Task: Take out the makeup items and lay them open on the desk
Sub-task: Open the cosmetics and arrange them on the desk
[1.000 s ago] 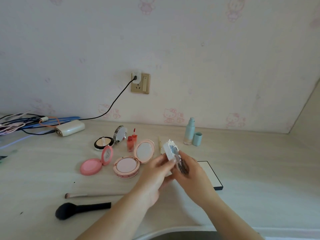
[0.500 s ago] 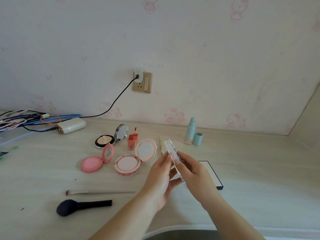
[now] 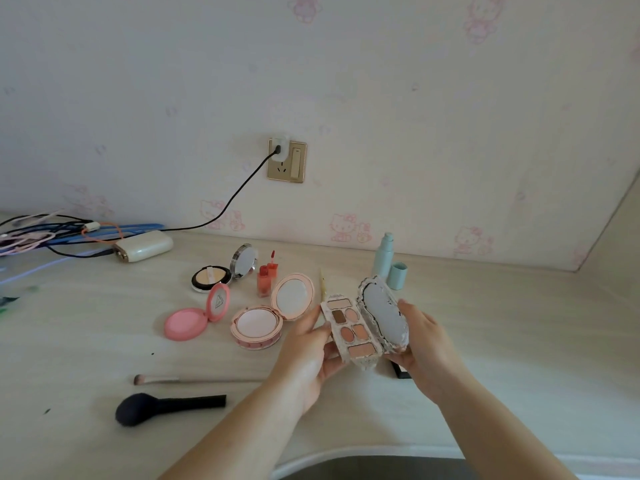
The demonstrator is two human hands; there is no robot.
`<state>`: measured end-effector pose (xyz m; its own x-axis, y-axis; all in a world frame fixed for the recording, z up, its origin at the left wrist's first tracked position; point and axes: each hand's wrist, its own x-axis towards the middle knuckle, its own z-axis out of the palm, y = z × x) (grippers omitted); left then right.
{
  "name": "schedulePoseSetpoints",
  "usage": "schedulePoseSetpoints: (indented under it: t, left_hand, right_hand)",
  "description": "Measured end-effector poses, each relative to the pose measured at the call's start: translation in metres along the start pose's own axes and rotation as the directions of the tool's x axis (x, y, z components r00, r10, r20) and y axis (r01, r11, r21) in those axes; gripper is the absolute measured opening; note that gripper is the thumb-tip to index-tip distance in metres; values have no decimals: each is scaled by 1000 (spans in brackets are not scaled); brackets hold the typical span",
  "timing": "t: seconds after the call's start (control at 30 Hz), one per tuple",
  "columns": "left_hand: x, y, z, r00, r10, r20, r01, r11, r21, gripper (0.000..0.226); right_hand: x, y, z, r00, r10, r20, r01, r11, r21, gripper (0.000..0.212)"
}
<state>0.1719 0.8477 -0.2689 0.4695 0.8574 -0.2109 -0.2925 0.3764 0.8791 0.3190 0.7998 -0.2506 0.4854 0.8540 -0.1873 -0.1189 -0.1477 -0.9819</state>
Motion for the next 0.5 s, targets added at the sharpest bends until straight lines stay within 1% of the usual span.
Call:
schedulePoseSetpoints:
  t: [0.13, 0.23, 0.33, 0.5]
  left_hand:
    - [-3, 2, -7, 998, -40, -37, 41, 999, 25, 20]
    - [-8, 4, -13, 999, -27, -27, 28, 999, 22, 12]
    - [-12, 6, -19, 999, -28, 21, 28, 1000, 4, 18]
    - [-9, 7, -27, 998, -64, 20, 64, 998, 22, 28]
  right_hand:
    - [4, 2, 1, 1000, 18, 1, -18, 995, -100, 27]
    - [9, 4, 4, 1000, 24, -1, -24, 986, -164, 32]
    - [12, 6, 11, 998, 56, 15, -52, 980, -193, 32]
    - [17, 8, 18, 996, 82, 19, -74, 956, -285, 31]
